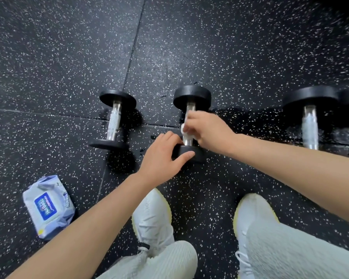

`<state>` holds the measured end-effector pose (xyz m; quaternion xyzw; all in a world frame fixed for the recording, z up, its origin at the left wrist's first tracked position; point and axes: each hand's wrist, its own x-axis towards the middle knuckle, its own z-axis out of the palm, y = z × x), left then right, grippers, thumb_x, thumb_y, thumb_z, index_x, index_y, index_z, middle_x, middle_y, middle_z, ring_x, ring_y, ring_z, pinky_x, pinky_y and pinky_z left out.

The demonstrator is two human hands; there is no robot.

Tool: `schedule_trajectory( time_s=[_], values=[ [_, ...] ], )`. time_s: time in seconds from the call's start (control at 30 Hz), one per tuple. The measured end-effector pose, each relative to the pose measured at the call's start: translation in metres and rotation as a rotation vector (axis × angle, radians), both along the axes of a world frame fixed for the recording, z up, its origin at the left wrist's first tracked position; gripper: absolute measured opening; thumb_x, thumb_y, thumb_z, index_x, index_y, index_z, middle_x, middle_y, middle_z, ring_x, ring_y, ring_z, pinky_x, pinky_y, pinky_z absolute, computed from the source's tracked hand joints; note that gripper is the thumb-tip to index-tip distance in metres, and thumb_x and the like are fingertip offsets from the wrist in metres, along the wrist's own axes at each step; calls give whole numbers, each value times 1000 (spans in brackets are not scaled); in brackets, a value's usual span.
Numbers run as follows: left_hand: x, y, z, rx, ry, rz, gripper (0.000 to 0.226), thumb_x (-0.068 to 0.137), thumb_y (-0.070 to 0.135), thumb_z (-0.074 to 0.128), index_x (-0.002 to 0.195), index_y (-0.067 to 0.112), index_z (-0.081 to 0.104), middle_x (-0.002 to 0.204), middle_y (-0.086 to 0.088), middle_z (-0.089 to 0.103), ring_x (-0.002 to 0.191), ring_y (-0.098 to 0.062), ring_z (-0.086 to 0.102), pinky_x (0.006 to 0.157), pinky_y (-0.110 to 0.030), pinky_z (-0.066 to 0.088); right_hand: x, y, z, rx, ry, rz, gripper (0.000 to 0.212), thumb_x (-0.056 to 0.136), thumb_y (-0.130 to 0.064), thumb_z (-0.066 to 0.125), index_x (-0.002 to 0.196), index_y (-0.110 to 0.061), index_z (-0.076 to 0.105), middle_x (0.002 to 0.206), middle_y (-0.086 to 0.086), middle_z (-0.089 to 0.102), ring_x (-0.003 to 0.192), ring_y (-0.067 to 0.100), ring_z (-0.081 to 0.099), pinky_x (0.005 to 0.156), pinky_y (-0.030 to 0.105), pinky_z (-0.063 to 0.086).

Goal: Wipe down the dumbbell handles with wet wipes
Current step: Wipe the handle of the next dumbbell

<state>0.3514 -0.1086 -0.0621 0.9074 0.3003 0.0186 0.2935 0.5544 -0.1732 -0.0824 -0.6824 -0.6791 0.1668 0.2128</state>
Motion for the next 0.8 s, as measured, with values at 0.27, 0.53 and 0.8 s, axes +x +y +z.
schedule_trajectory(
  time_s=[0.27,0.53,0.8],
  values=[
    [-6,4,3,36,-10,-39,33,96,60,60,111,31,62,99,15,51,92,-10,46,80,-31,45,11,24,8,-14,-97,-13,13,84,-9,69,95,-16,71,96,0,59,85,28,62,60,36,46],
    [-13,11,-2,38,8,-30,54,78,78,69,109,35,61,97,16,48,90,-9,46,77,-30,45,2,-1,3,-24,-96,132,11,85,-9,69,93,-16,67,95,-1,60,82,24,60,59,32,41],
    [-17,14,-2,23,16,-1,55,76,79,71,106,34,59,96,15,49,92,-11,48,78,-34,48,-1,32,5,-2,-170,-65,18,84,-8,68,100,-15,70,101,2,60,92,28,60,61,35,45]
  ],
)
